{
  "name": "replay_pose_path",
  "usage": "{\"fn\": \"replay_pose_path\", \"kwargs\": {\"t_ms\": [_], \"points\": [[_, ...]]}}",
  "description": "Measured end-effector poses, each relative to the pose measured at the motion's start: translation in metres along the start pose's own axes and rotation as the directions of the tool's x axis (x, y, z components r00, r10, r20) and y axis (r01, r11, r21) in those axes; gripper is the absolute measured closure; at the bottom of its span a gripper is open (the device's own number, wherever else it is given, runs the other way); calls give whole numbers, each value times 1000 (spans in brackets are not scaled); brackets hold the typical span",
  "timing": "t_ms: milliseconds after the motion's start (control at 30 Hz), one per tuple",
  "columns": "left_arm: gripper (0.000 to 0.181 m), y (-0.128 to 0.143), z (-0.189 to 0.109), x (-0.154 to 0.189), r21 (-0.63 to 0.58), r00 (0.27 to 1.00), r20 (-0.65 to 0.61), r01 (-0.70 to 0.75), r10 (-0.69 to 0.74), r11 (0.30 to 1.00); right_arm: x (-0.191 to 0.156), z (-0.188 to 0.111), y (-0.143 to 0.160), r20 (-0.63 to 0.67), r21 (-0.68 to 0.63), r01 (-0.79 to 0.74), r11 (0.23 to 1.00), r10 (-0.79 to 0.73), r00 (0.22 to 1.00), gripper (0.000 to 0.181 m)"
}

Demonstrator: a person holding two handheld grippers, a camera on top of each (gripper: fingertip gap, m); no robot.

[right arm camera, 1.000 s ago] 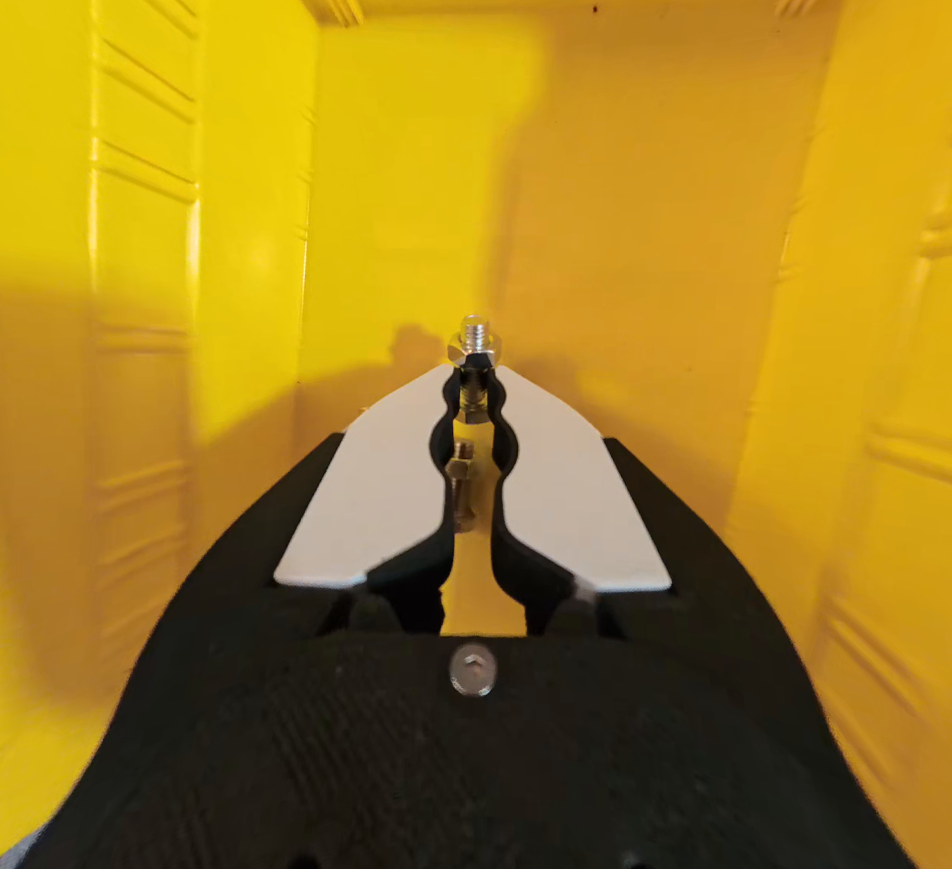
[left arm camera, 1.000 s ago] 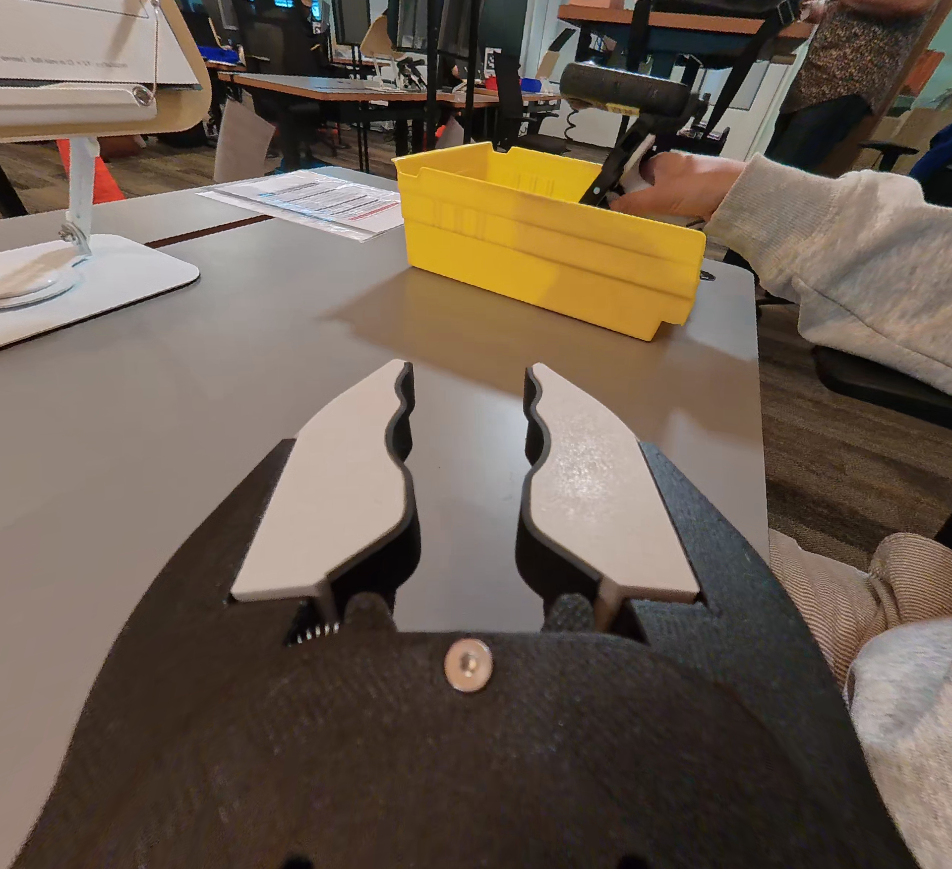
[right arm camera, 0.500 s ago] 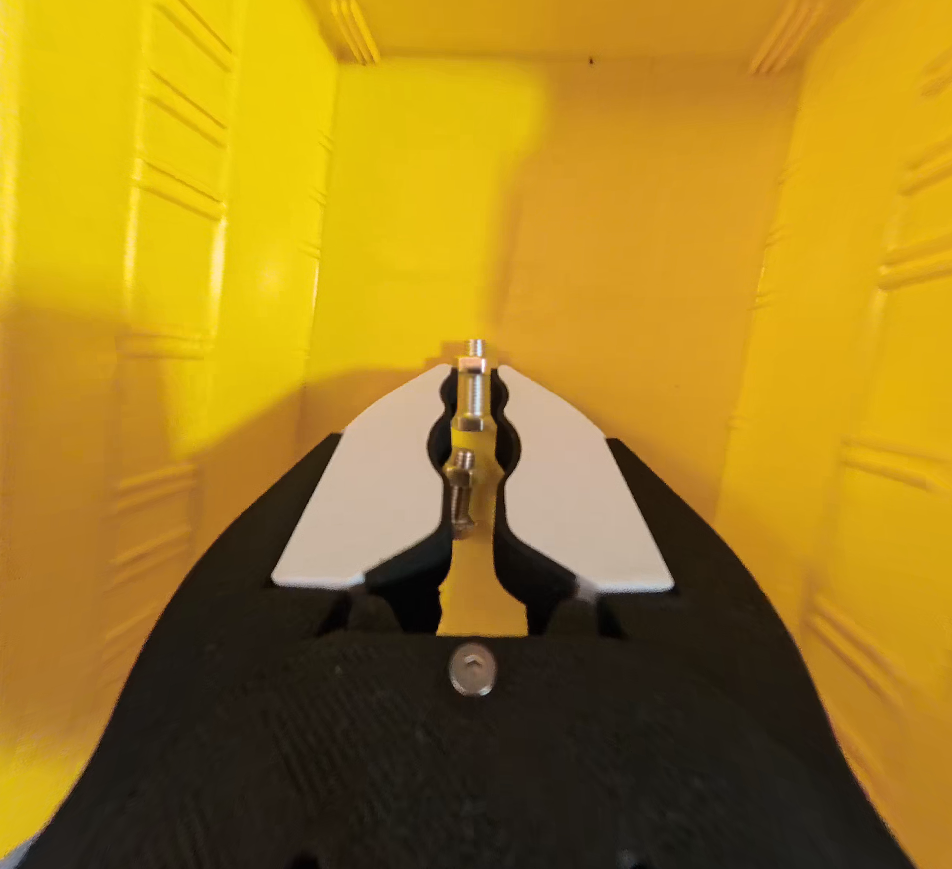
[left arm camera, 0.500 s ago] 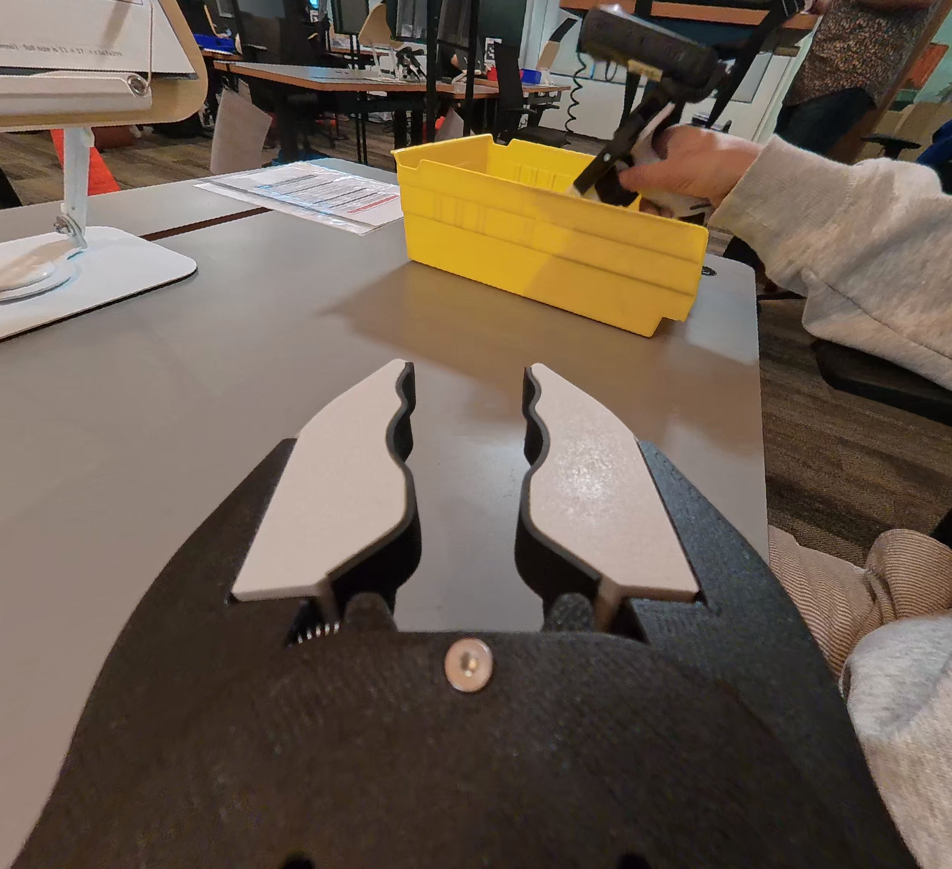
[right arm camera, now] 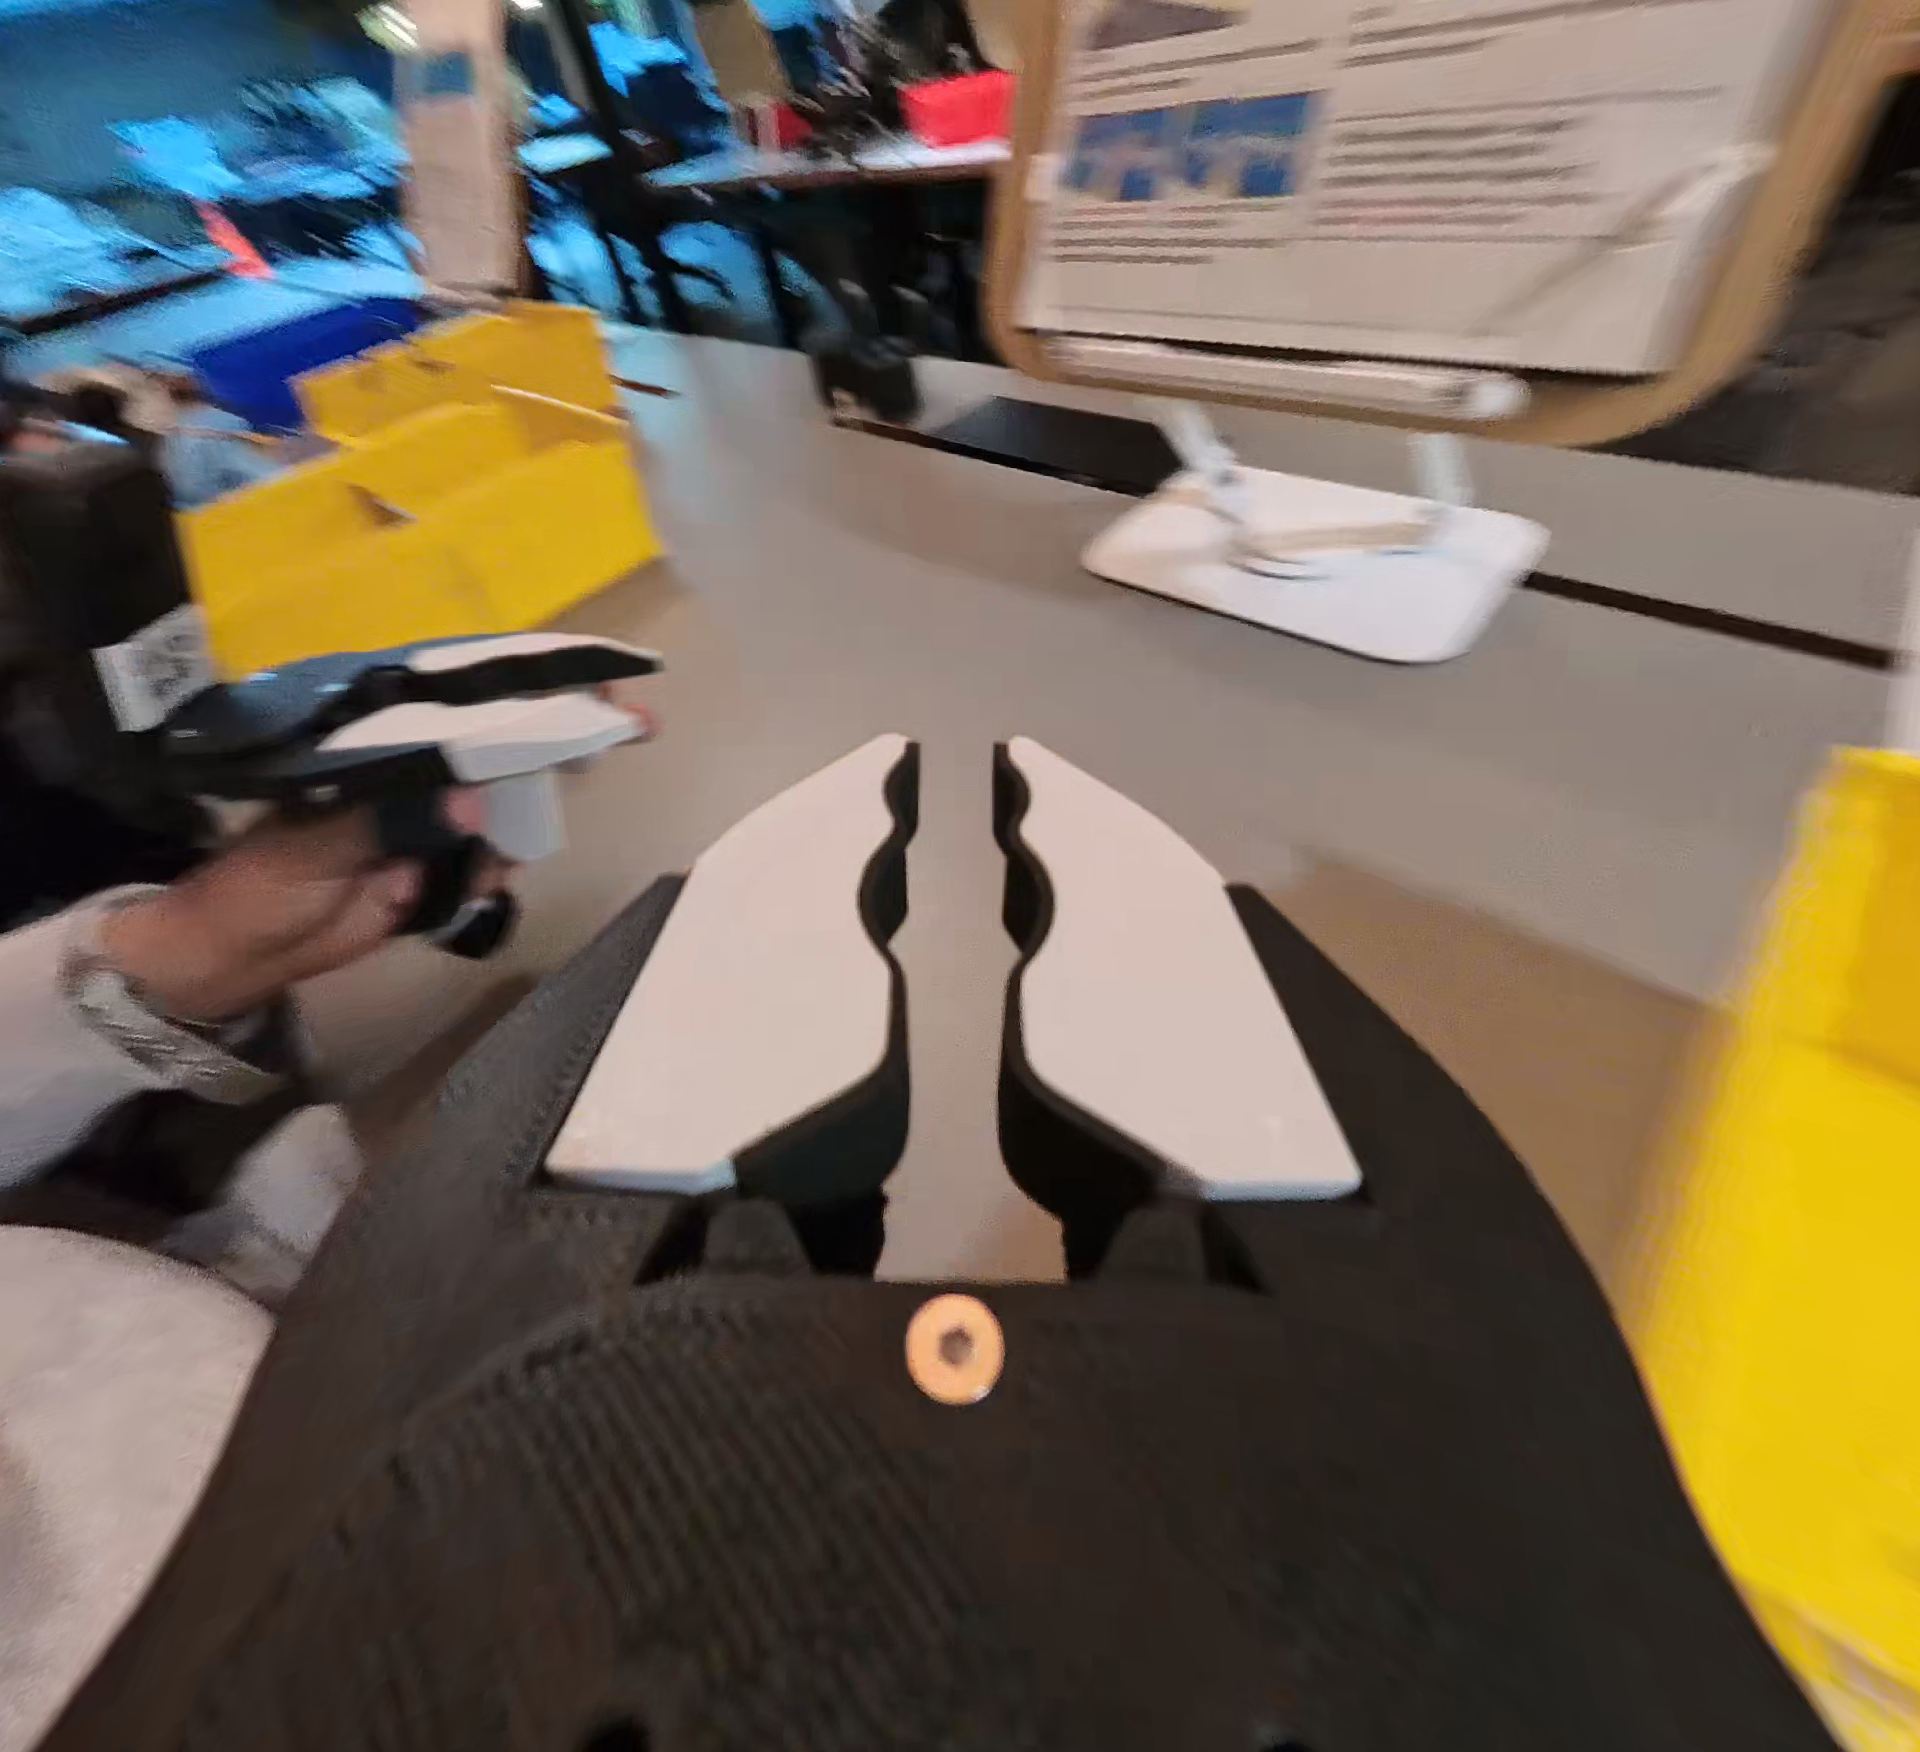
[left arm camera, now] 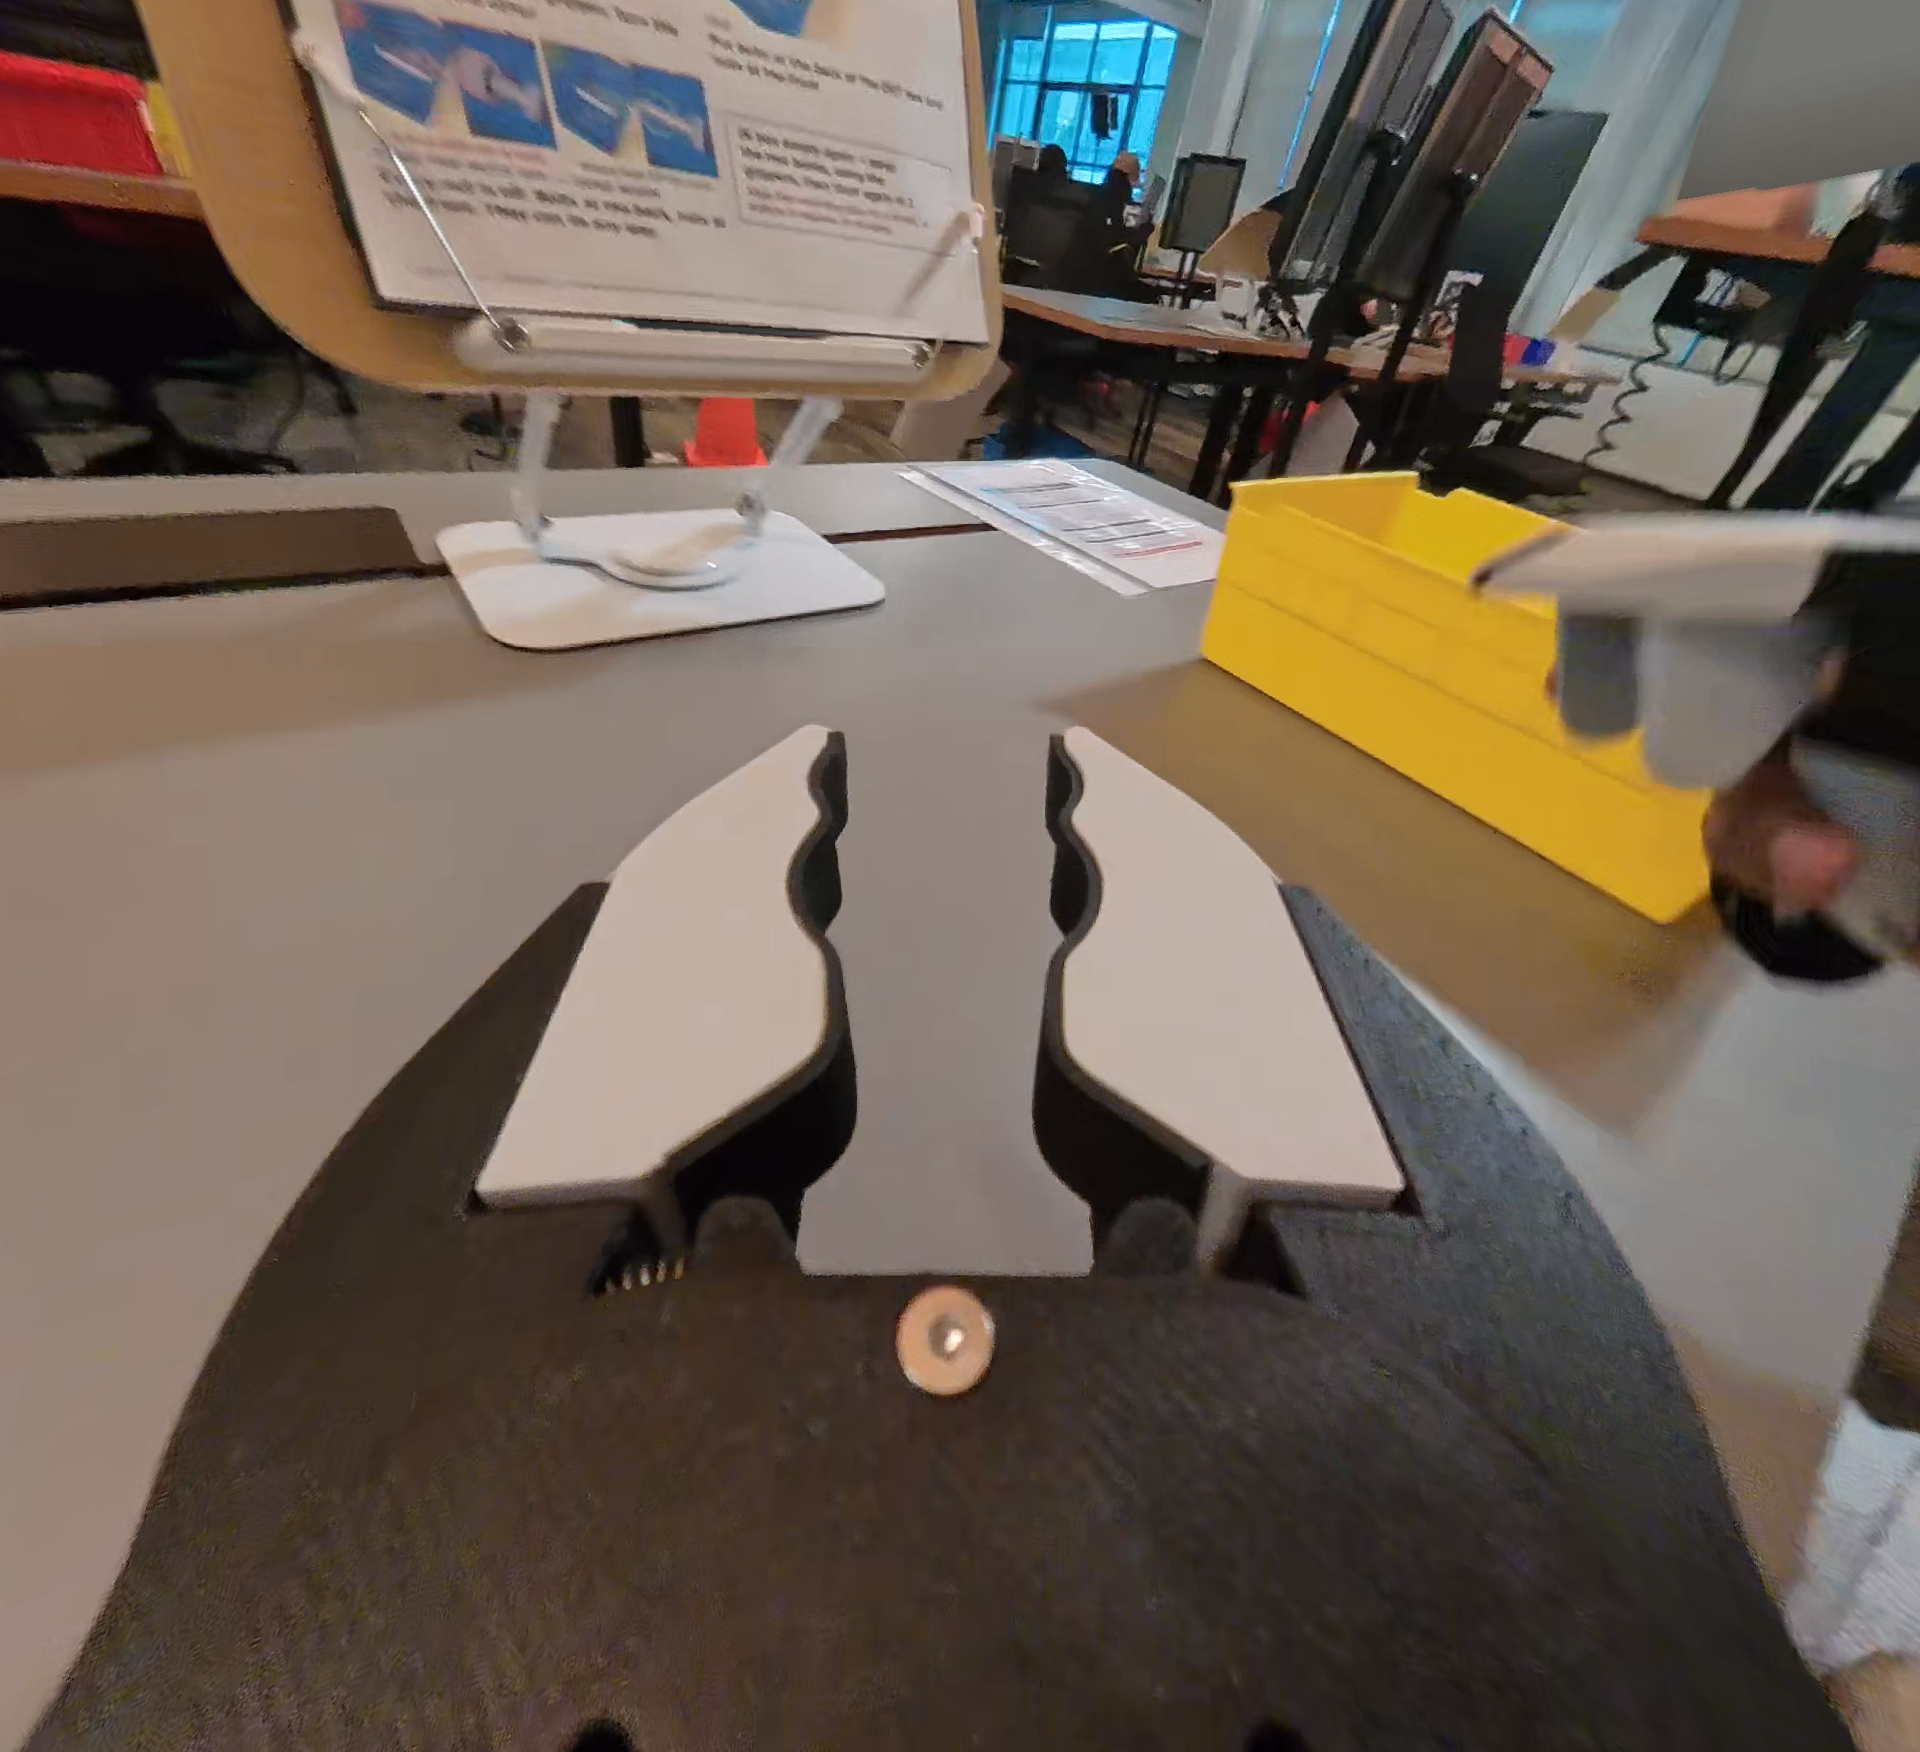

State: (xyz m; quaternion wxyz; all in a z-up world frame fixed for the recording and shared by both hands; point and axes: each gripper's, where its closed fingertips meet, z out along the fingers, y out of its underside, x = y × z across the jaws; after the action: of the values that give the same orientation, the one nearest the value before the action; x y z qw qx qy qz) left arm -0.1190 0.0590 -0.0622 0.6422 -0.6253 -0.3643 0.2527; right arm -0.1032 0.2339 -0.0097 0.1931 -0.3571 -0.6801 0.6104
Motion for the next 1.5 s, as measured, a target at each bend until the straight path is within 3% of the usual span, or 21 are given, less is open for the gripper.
{"fn": "replay_pose_path", "kwargs": {"t_ms": [33,100,167,233,267,433,500,567,633,733,800,967,1100,1267,1400,1500], "points": [[144,-2,2,-7,-11,1000,1,-26,26,1000,-19,16,14,30,13,-21,1000,21,999,169],[142,5,9,-15,-51,999,-40,-31,29,998,-32,46,51,-15,-8,-25,1000,24,1000,180],[139,18,11,-22,-72,998,-59,-24,20,997,-37,69,79,-3,-90,74,993,-75,997,181],[140,1,9,-22,21,997,-81,-19,21,1000,-20,74,86,-65,-166,189,968,-202,977,180],[140,-1,9,-24,27,997,-77,-6,8,1000,-10,70,82,-109,-141,220,965,-236,966,180],[138,-9,8,-22,36,998,-56,14,-12,999,-21,46,46,51,47,108,993,-110,993,173],[138,1,3,-14,14,997,-69,44,-42,999,-22,40,51,75,76,63,995,-69,995,173],[138,9,-2,-11,8,999,-46,-18,19,1000,-37,33,54,161,84,-7,996,-6,987,167],[140,9,-4,-5,12,995,-39,-86,87,996,-43,30,62,170,103,-34,994,16,985,165],[139,6,-5,9,11,993,-88,-80,81,997,-56,31,73,193,56,-58,997,46,980,155],[138,7,-9,9,1,994,-84,-74,74,997,-63,30,77,182,39,-4,999,-3,983,143],[137,13,-24,8,-26,996,-90,4,-7,1000,-63,9,73,84,71,183,981,-188,978,147],[137,19,-36,11,-54,996,-88,8,-13,999,-65,-20,54,85,188,169,968,-187,979,148],[137,15,-47,16,-30,995,-92,20,-23,999,-75,-59,28,212,350,-20,936,-59,975,135],[138,17,-49,11,-32,997,-71,-34,32,999,-65,-66,29,111,342,95,935,-141,984,141],[138,15,-47,6,-23,997,-66,-27,26,999,-64,-83,8,53,394,177,902,-215,975,149]]}}
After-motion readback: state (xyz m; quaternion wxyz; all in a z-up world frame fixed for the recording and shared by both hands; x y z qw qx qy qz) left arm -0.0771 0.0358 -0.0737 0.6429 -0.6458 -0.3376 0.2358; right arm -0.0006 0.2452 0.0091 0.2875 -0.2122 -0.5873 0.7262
